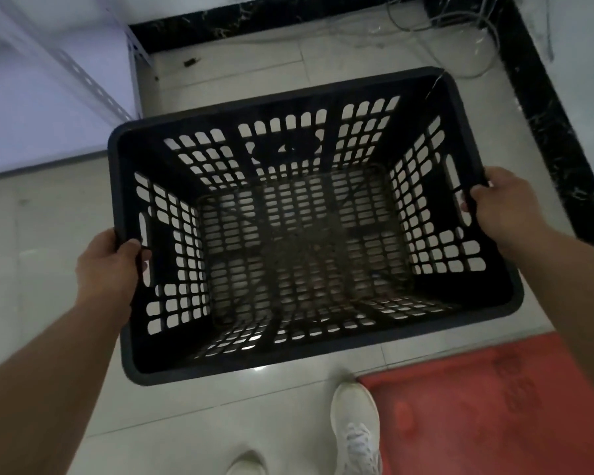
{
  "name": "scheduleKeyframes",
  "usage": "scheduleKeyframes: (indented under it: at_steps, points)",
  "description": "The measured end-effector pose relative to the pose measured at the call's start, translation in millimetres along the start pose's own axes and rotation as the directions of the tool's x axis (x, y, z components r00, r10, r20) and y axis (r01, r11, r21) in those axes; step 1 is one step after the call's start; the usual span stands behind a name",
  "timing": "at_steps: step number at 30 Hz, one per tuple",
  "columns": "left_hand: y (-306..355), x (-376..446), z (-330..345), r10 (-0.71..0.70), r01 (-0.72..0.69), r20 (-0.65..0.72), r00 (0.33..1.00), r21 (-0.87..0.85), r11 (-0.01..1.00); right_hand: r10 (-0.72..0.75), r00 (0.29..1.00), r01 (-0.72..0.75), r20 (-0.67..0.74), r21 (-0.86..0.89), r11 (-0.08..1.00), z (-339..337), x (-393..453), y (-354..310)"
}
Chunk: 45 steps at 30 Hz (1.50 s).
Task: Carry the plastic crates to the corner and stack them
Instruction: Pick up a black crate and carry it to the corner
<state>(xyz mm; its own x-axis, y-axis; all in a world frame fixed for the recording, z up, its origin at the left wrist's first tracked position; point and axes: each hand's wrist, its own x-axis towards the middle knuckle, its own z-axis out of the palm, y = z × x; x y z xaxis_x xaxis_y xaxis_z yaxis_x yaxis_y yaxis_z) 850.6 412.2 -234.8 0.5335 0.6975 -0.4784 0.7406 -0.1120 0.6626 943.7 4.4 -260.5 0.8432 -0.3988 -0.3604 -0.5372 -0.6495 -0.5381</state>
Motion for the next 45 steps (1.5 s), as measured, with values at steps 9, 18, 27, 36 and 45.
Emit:
scheduleKeyframes:
  at_steps: [9,18,27,36,45]
  points:
    - [-12.3,-18.2,-4.8,-0.027,0.027,-0.010,1.000,0.008,1.000,-0.046,0.996,0.043,-0.071,-0.048,0.998,4.4,-17.7,14.9]
    - [4.0,7.1,16.2,-0.029,0.027,-0.016,0.999,-0.080,0.996,-0.061,0.993,0.059,-0.104,-0.021,0.998,2.5,12.8,5.5]
    - [6.5,12.0,34.4,-0.009,-0.002,-0.114,0.993,-0.089,0.996,-0.082,0.988,0.078,-0.132,-0.036,0.996,4.2,28.5,0.6]
    - [13.8,13.1,26.7,-0.012,0.016,-0.081,0.997,0.039,0.999,-0.031,0.999,0.031,-0.006,-0.018,0.999,-9.4,27.3,-5.4]
    - [26.8,-41.7,1.1,0.210,-0.197,-0.125,0.970,0.112,0.974,-0.204,0.972,0.185,-0.120,-0.150,0.971,-7.5,-49.6,2.4]
